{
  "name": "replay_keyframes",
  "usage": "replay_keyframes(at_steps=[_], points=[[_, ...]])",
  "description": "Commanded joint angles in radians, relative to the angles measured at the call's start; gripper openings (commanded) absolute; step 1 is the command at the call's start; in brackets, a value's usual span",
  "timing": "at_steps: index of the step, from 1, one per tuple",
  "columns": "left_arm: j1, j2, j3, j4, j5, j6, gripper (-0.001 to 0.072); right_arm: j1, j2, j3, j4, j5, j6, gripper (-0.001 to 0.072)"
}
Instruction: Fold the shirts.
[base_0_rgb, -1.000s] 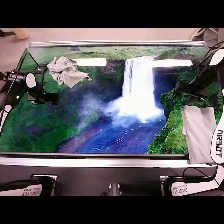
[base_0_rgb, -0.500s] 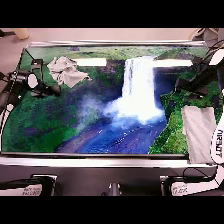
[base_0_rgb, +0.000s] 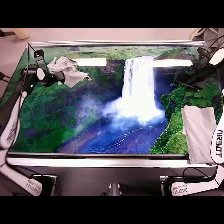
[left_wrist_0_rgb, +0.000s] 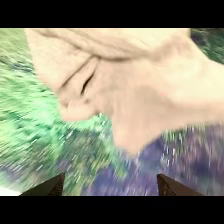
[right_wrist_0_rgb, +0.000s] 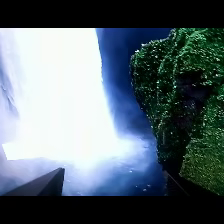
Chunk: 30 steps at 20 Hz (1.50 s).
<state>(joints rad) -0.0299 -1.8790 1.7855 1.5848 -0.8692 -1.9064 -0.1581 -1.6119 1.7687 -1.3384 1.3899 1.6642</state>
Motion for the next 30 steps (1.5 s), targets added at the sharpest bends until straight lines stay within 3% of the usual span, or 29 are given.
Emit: replay_keyframes(at_steps=[1, 3, 5, 6, 8, 9, 11, 13, 15, 17, 20, 24, 26, 27, 28, 29, 30], points=[[0.049, -0.242, 0.259, -0.262, -0.070, 0.022, 0.0709, 0.001, -0.001, 0.000, 0.075, -0.028, -0.001, 0.0672], [0.046, -0.286, 0.265, -0.341, 0.031, 0.021, 0.0665, 0.001, -0.001, 0.000, 0.089, -0.016, -0.001, 0.0671], [0.042, -0.308, 0.262, -0.356, 0.079, -0.001, 0.0523, 0.001, 0.000, 0.000, 0.111, 0.003, -0.001, 0.0671], [0.043, -0.313, 0.262, -0.356, 0.078, -0.040, 0.0393, 0.001, 0.000, 0.000, 0.119, 0.008, -0.001, 0.0671], [0.053, -0.303, 0.263, -0.395, 0.054, -0.057, 0.0027, 0.001, 0.000, 0.000, 0.124, 0.008, -0.001, 0.0670], [0.056, -0.282, 0.263, -0.449, 0.048, -0.009, 0.0029, 0.001, 0.000, 0.000, 0.122, 0.010, -0.001, 0.0669], [0.050, -0.185, 0.263, -0.536, 0.066, 0.187, 0.0028, 0.000, 0.000, 0.000, 0.103, -0.011, -0.002, 0.0670], [0.018, -0.027, 0.263, -0.536, -0.002, 0.407, 0.0027, -0.003, 0.000, 0.003, 0.096, -0.116, -0.021, 0.0670], [-0.041, 0.163, 0.259, -0.457, -0.133, 0.509, 0.0026, -0.002, 0.009, 0.017, 0.084, -0.137, -0.039, 0.0670], [-0.135, 0.365, 0.189, -0.380, -0.185, 0.516, 0.0027, -0.002, 0.063, 0.017, 0.068, -0.103, -0.039, 0.0671], [-0.348, 0.568, -0.003, -0.380, -0.160, 0.489, 0.0027, -0.002, 0.210, 0.017, -0.003, 0.017, -0.039, 0.0671], [-0.685, 0.565, -0.316, -0.380, 0.032, 0.371, 0.0027, -0.002, 0.438, 0.017, -0.185, 0.148, -0.035, 0.0671], [-0.798, 0.476, -0.437, -0.380, 0.153, 0.275, 0.0030, -0.002, 0.504, 0.016, -0.187, 0.203, -0.035, 0.0671], [-0.820, 0.417, -0.444, -0.381, 0.148, 0.227, 0.0153, -0.002, 0.515, 0.015, -0.180, 0.237, -0.034, 0.0671], [-0.818, 0.365, -0.424, -0.388, 0.101, 0.200, 0.0572, -0.002, 0.516, 0.008, -0.180, 0.266, -0.027, 0.0671], [-0.788, 0.334, -0.383, -0.388, 0.018, 0.177, 0.0712, -0.002, 0.516, -0.016, -0.174, 0.280, -0.027, 0.0670], [-0.742, 0.324, -0.338, -0.383, -0.064, 0.182, 0.0714, -0.002, 0.516, -0.061, -0.163, 0.279, -0.027, 0.0671]])
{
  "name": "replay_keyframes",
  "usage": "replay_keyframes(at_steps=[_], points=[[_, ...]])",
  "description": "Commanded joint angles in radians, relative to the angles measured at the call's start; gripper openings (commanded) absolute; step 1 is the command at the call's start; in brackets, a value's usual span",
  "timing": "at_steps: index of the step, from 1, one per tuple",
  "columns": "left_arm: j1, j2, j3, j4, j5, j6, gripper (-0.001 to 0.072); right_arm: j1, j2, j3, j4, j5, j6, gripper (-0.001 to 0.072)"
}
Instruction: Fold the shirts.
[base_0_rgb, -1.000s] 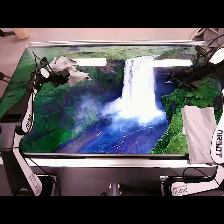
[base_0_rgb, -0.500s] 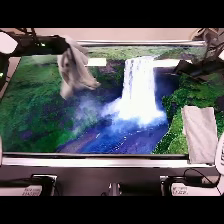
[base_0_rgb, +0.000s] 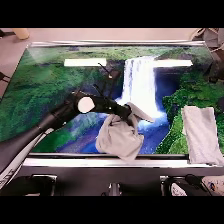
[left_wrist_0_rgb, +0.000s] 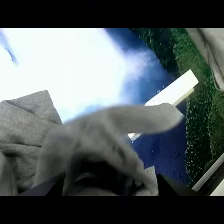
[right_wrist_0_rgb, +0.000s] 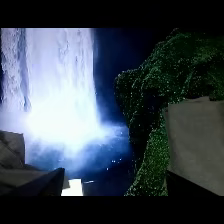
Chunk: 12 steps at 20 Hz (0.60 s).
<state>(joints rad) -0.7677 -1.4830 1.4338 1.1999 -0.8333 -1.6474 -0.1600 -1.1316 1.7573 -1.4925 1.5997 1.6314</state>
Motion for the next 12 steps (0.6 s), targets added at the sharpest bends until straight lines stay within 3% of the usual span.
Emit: replay_keyframes(at_steps=[1, 4, 6, 8, 12], points=[[0.061, -0.064, 0.059, 0.006, -0.182, -0.034, 0.0715, 0.000, 0.035, -0.113, 0.015, 0.066, 0.005, 0.0671], [0.284, 0.008, 0.095, 0.005, -0.409, 0.058, 0.0713, 0.000, 0.035, -0.380, 0.130, -0.020, -0.034, 0.0673], [0.392, 0.077, -0.017, 0.005, -0.550, 0.086, 0.0712, 0.000, 0.027, -0.560, 0.201, -0.135, -0.053, 0.0673], [0.428, 0.186, -0.259, -0.027, -0.530, 0.096, 0.0711, 0.000, 0.000, -0.680, 0.280, -0.235, -0.103, 0.0674], [0.388, 0.333, -0.733, -0.316, -0.289, 0.093, 0.0697, 0.000, -0.137, -0.755, 0.351, -0.321, -0.140, 0.0674]])
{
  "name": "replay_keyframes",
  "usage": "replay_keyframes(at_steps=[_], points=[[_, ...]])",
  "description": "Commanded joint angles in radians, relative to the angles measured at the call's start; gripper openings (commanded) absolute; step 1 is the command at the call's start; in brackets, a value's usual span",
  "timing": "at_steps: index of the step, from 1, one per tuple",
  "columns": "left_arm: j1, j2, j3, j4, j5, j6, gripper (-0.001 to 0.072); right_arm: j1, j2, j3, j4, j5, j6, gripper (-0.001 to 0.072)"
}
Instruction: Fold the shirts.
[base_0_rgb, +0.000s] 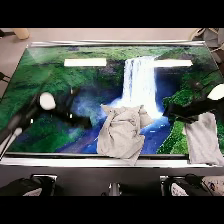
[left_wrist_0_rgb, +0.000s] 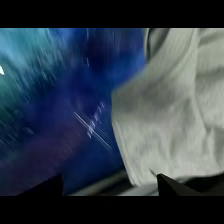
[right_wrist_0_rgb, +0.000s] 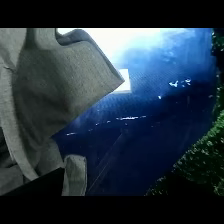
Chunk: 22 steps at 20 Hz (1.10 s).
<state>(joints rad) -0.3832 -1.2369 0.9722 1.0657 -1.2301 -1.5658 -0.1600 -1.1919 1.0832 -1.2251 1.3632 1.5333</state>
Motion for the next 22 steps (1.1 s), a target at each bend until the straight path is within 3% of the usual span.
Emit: replay_keyframes(at_steps=[1, 3, 4, 8, 11, 13, 18, 19, 20, 21, 22], points=[[-0.017, 0.083, -0.338, -0.243, 0.164, 0.012, 0.0697, 0.000, -0.116, -0.081, 0.106, -0.082, -0.055, 0.0674], [-0.069, 0.067, -0.404, -0.332, 0.266, 0.015, 0.0692, 0.000, -0.174, -0.081, 0.145, -0.063, -0.074, 0.0674], [-0.098, 0.056, -0.409, -0.354, 0.299, 0.015, 0.0633, 0.001, -0.195, -0.081, 0.150, -0.061, -0.081, 0.0674], [-0.177, -0.013, -0.407, -0.449, 0.439, 0.003, 0.0629, 0.002, -0.268, -0.082, 0.153, -0.093, -0.090, 0.0684], [-0.178, -0.026, -0.406, -0.509, 0.536, 0.003, 0.0328, 0.003, -0.336, -0.082, 0.216, -0.116, -0.118, 0.0689], [-0.177, -0.024, -0.390, -0.509, 0.531, 0.023, 0.0049, 0.003, -0.380, -0.082, 0.301, -0.165, -0.138, 0.0689], [-0.178, 0.034, -0.367, -0.481, 0.544, 0.052, 0.0025, 0.003, -0.449, -0.082, 0.445, -0.317, -0.143, 0.0663], [-0.177, 0.050, -0.362, -0.462, 0.544, 0.051, 0.0024, 0.003, -0.456, -0.082, 0.467, -0.332, -0.143, 0.0547], [-0.174, 0.070, -0.355, -0.431, 0.544, 0.051, 0.0024, 0.003, -0.459, -0.082, 0.480, -0.346, -0.142, 0.0216], [-0.167, 0.089, -0.345, -0.394, 0.544, 0.048, 0.0024, 0.002, -0.457, -0.077, 0.480, -0.341, -0.142, 0.0027], [-0.149, 0.112, -0.325, -0.345, 0.540, 0.048, 0.0024, 0.000, -0.451, -0.055, 0.466, -0.313, -0.156, 0.0024]])
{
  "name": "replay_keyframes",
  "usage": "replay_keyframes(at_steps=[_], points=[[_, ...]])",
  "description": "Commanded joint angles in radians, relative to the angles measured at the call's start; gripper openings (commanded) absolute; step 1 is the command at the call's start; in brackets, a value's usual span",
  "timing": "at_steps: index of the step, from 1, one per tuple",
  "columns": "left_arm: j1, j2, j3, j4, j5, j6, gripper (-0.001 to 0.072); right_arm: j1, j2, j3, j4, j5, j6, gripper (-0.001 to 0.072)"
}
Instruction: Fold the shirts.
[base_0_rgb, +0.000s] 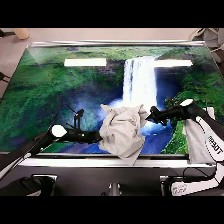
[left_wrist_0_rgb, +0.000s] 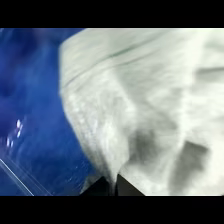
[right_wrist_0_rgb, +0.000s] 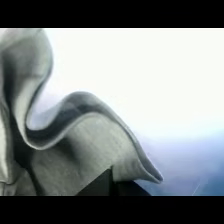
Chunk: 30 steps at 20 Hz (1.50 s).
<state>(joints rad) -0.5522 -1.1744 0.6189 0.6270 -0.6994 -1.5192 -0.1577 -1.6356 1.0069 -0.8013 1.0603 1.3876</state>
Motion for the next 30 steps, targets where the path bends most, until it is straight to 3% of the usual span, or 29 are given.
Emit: replay_keyframes(at_steps=[1, 4, 8, 12, 16, 19, 24, 26, 28, 30], points=[[0.047, 0.077, 0.055, 0.144, 0.003, 0.001, 0.0023, -0.003, 0.011, 0.055, 0.012, 0.022, -0.031, 0.0024], [0.198, 0.203, 0.239, 0.353, -0.047, -0.042, 0.0023, -0.003, 0.182, 0.236, -0.131, 0.067, -0.035, 0.0023], [0.430, 0.377, 0.694, 0.582, -0.119, -0.043, 0.0023, -0.003, 0.557, 0.558, -0.329, 0.009, 0.015, 0.0024], [0.593, 0.470, 0.997, 0.627, -0.141, -0.043, 0.0023, -0.003, 0.896, 0.618, -0.500, -0.048, 0.183, 0.0024], [0.634, 0.510, 1.018, 0.654, -0.167, -0.043, 0.0024, -0.003, 1.019, 0.618, -0.538, 0.039, 0.251, 0.0024], [0.634, 0.505, 1.018, 0.657, -0.149, -0.043, 0.0024, -0.003, 1.027, 0.619, -0.551, -0.020, 0.251, 0.0024], [0.634, 0.418, 1.017, 0.661, -0.241, -0.024, 0.0024, -0.003, 0.842, 0.619, -0.508, -0.355, 0.326, 0.0024], [0.633, 0.336, 1.017, 0.661, -0.339, 0.004, 0.0025, -0.002, 0.680, 0.619, -0.378, -0.644, 0.326, 0.0024], [0.632, 0.232, 1.009, 0.660, -0.466, 0.020, 0.0028, 0.000, 0.510, 0.619, -0.144, -0.868, 0.335, 0.0024], [0.619, 0.138, 0.941, 0.649, -0.542, 0.032, 0.0028, 0.000, 0.329, 0.619, 0.116, -0.911, 0.341, 0.0024]])
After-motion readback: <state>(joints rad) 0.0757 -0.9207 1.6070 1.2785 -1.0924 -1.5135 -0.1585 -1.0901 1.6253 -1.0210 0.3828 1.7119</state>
